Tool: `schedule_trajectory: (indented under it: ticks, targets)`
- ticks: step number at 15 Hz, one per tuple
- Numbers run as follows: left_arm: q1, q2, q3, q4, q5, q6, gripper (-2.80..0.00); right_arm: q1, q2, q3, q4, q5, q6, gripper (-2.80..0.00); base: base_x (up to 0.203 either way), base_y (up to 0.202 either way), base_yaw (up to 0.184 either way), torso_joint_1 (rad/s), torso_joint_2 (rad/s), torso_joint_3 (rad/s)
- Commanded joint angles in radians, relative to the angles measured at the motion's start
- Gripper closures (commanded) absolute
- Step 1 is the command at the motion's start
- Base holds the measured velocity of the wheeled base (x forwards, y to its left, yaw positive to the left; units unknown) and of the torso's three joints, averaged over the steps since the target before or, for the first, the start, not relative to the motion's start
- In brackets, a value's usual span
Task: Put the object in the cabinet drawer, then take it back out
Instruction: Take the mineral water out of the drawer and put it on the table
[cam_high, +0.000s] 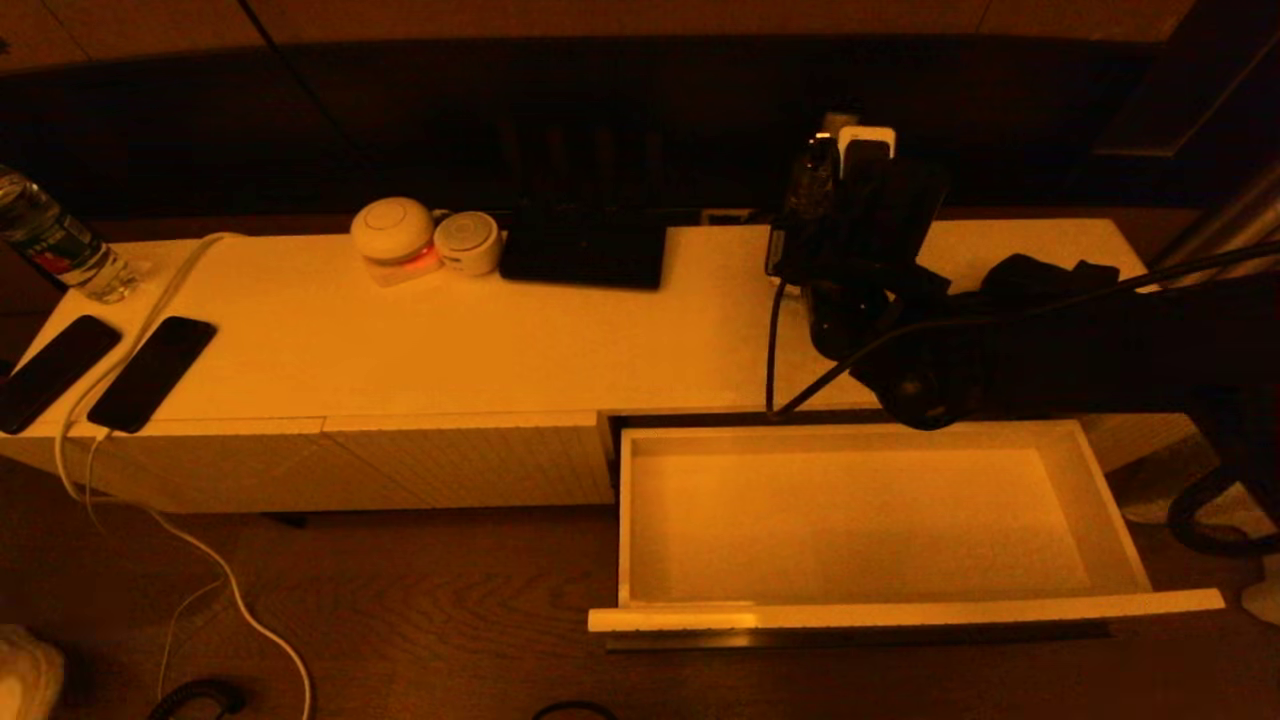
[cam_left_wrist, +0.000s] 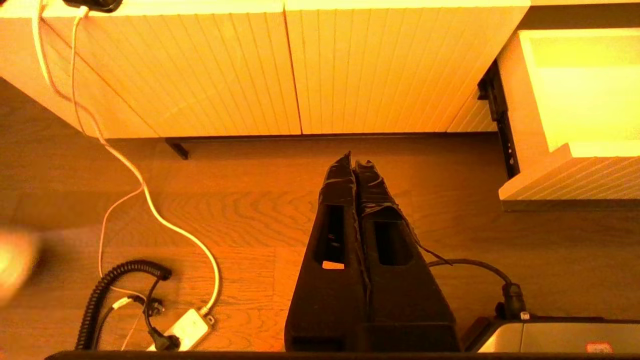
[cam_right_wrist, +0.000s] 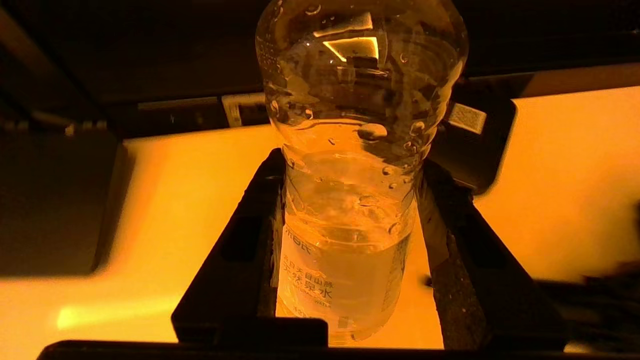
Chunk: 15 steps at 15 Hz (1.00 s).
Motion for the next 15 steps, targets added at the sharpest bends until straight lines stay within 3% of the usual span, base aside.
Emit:
schedule_trajectory:
  ticks: [1,5,15]
  targets:
    - [0.0,0.0,0.0,0.0,0.0,-0.001,0.0,-0.001,0.059,-0.041,-0.025,-0.011,-0.003,0.0,0.0,0.0,0.0,0.0,0.0,0.0]
    - [0.0,0.0,0.0,0.0,0.0,-0.001,0.0,-0.001,0.127,-0.079,-0.166,-0.028,-0.055,0.0,0.0,0.0,0.0,0.0,0.0,0.0]
    - [0.0,0.0,0.0,0.0,0.0,-0.001,0.0,0.001,0.196,-0.089,-0.272,-0.033,-0.139,0.0,0.0,0.0,0.0,0.0,0.0,0.0]
